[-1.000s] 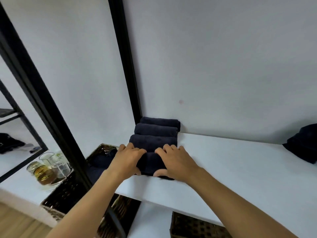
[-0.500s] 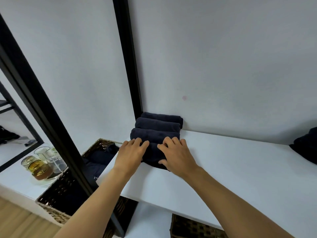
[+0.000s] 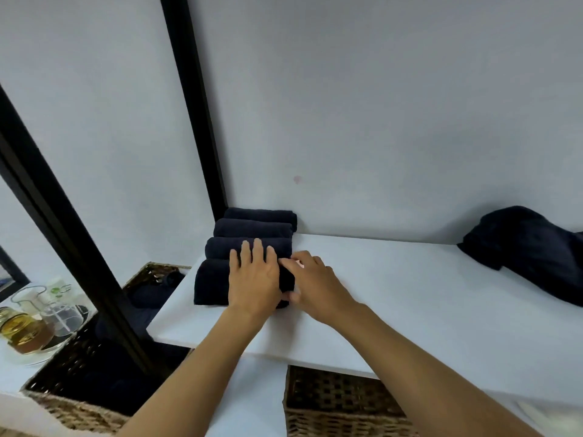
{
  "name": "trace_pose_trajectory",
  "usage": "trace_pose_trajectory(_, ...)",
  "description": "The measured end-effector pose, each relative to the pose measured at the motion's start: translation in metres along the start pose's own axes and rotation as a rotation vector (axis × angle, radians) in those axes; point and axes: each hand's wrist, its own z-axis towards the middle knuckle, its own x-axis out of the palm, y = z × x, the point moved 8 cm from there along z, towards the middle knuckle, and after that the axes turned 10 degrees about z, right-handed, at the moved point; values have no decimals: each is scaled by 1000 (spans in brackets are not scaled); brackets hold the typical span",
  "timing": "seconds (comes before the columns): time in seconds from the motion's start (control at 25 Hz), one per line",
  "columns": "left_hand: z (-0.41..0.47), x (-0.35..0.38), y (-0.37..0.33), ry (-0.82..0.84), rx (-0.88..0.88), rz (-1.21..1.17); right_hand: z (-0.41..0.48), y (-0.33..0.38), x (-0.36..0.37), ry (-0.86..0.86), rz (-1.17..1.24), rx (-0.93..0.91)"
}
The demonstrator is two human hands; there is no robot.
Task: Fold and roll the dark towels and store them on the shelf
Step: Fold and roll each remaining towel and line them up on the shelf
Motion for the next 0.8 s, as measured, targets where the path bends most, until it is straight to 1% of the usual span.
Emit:
trace_pose_trajectory(0.08,4,-29,-48,-89,96,-122,-18,-22,-24,-34,38,64)
trace_pose_trajectory(0.12,7,-40,-74,-102,138,-177,-27,-37,-38,-47,37,103)
trace_pose_trajectory(0.32,32,-77,-202,-23,284,-419,-83,-140,-122,-152,-8,289)
trace_pose_trajectory(0.4,39,-85,-252,-26,357,-445,-107,-186,-155,-165,-110,379)
trace_pose_trajectory(0.48,48,-90,-306,-25,423,-481,-133,-232,-189,-180,-281,471)
trace_pose_trajectory(0.56,58,-92,-357,16,461,-519,-160,-274,-218,-202,-419,550)
trace_pose_trajectory(0.6,62,-90,-381,51,476,-540,-173,-295,-225,-192,-452,594)
trace_pose_trajectory(0.68,61,-85,-423,123,549,-574,-193,-326,-222,-127,-439,651)
trace_pose_trajectory(0.76,50,-77,-464,152,661,-556,-202,-349,-218,-70,-412,619)
trace_pose_trajectory(0.8,48,-76,-476,117,683,-521,-200,-356,-220,-59,-386,588)
